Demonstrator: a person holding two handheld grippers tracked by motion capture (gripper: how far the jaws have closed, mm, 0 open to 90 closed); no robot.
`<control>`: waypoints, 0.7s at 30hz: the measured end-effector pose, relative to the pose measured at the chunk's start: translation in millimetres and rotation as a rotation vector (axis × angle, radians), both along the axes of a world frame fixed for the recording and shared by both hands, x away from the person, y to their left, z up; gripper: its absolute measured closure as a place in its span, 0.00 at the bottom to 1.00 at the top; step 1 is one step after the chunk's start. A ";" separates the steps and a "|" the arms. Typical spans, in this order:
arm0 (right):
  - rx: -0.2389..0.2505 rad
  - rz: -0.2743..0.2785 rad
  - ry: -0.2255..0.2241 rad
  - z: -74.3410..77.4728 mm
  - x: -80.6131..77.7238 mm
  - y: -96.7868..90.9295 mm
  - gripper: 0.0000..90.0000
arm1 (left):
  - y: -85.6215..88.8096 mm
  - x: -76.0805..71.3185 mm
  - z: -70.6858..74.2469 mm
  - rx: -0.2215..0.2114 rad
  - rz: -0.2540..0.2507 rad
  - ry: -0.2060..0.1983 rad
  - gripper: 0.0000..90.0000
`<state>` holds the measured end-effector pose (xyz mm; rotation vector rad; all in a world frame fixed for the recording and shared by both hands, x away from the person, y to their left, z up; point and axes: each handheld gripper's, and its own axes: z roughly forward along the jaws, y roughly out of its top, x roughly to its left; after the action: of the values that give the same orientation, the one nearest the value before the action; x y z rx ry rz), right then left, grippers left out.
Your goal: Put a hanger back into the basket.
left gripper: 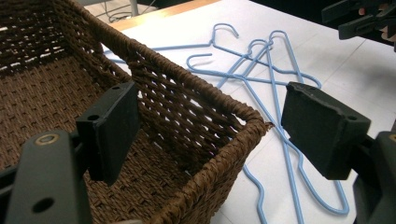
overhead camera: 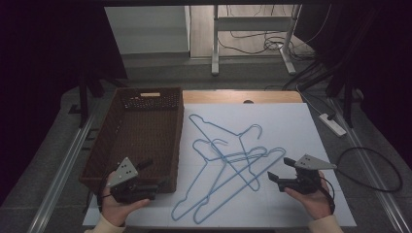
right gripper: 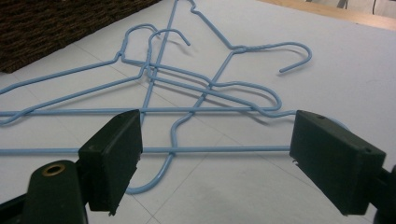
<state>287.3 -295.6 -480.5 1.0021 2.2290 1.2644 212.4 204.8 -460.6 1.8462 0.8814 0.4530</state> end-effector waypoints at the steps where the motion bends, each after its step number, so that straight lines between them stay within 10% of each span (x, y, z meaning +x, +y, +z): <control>1: 0.000 -0.001 -0.002 0.1 0.2 -0.1 0.20 | -0.4 0.1 0.1 0.001 -0.005 0.002 0.22; 21: -0.002 -0.016 0.007 4.7 -0.7 1.4 0.25 | 0.8 -0.1 2.4 -0.010 -0.015 0.013 0.23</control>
<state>286.6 -294.3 -475.8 1.0239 2.2226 1.2532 212.4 205.6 -458.2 1.8472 0.8770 0.4267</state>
